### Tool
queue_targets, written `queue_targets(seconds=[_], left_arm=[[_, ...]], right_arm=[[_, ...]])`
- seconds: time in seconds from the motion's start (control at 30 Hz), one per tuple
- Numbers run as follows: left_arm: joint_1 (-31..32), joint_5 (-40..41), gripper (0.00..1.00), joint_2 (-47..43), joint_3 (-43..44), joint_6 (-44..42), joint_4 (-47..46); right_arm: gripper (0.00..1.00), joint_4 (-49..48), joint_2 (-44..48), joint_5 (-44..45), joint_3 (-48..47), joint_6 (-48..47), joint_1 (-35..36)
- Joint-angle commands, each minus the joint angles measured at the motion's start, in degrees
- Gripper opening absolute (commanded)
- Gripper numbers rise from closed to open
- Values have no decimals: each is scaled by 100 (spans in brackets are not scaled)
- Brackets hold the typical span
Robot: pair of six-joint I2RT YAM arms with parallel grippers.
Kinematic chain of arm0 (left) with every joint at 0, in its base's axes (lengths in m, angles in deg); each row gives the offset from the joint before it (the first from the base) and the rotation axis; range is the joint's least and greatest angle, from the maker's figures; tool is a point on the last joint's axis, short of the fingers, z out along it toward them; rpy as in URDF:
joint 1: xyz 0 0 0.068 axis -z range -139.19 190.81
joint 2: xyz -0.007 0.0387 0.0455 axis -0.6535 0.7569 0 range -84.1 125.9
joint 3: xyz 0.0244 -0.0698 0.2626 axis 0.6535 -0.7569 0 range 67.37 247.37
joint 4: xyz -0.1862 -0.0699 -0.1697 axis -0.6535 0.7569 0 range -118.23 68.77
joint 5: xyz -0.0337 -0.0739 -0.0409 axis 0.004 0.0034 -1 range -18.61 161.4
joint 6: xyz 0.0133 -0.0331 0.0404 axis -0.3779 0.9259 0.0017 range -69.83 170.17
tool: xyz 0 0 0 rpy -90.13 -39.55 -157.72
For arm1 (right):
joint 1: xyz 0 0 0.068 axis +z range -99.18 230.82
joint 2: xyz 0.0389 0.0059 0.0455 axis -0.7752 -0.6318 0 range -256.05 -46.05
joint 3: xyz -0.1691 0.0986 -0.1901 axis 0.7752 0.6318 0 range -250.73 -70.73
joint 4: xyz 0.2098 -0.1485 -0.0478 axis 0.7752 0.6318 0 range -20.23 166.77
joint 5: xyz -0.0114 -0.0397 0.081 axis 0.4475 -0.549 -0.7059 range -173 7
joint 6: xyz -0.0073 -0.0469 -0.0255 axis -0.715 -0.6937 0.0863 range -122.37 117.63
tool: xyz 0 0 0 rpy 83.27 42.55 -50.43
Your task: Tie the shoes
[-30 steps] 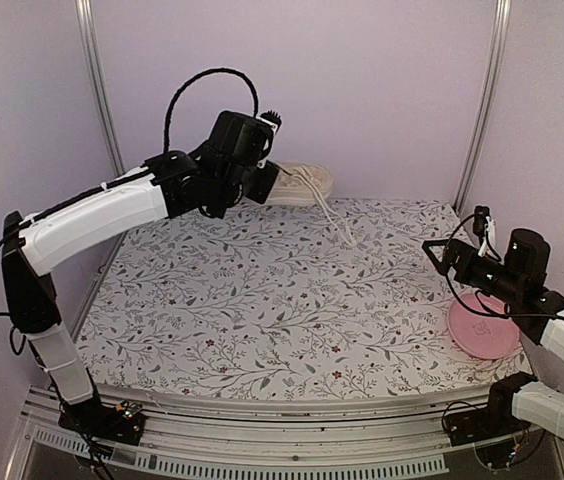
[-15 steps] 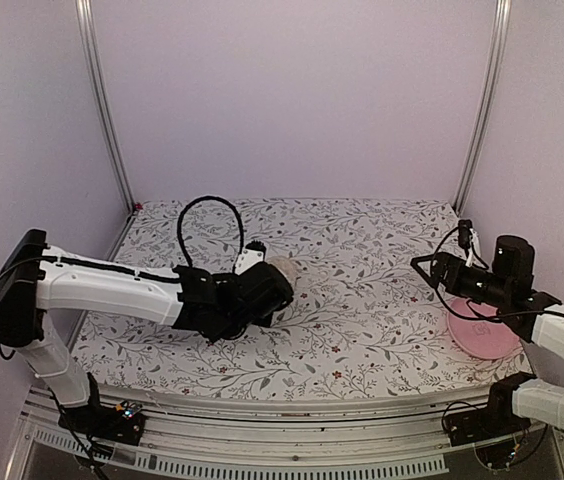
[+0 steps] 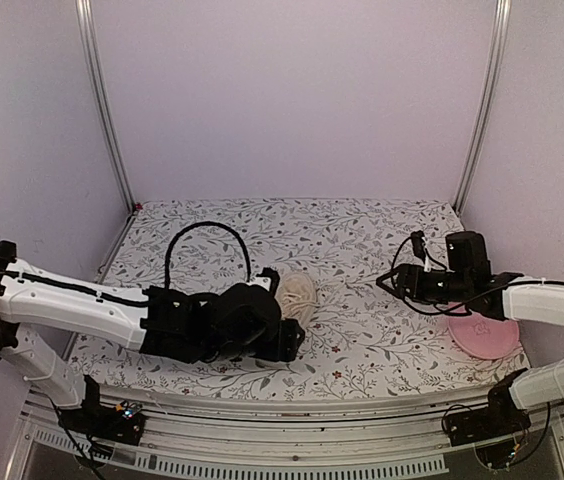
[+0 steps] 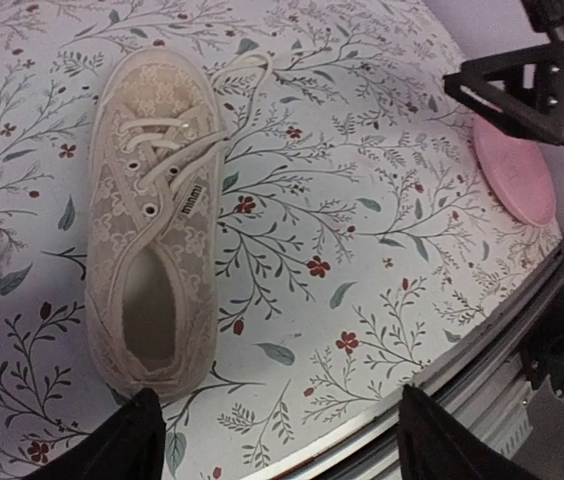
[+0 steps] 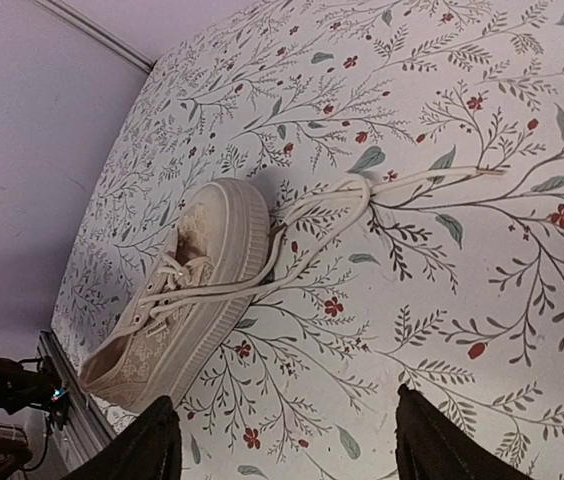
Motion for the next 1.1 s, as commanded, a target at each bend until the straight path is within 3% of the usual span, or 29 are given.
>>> queue_targets(seconds=[0.0, 0.1, 0.27, 0.4, 0.53, 0.97, 1.07], left_arm=[[-146, -559, 83, -315, -140, -505, -665], [-594, -893, 84, -308, -301, -718, -681], [-1168, -1539, 85, -378, -795, -888, -1458], [-1280, -1749, 85, -555, -1223, -728, -2072], [-1325, -1722, 85, -644, -1407, -605, -1990], [-1323, -1721, 85, -835, -1765, -406, -1811], [-1323, -1702, 85, -859, -1757, -406, -1787]], right_arm=[[69, -77, -887, 845, -699, -126, 455], [61, 117, -1732, 1118, -1319, -398, 617], [48, 516, -3016, 1510, -2436, -768, 713], [44, 668, -3778, 1572, -3060, -1049, 732], [36, 885, -4466, 1594, -3659, -1337, 796], [25, 1271, -5459, 2482, -4639, -1904, 1031], [6, 1305, -5479, 2580, -4643, -1962, 1035]])
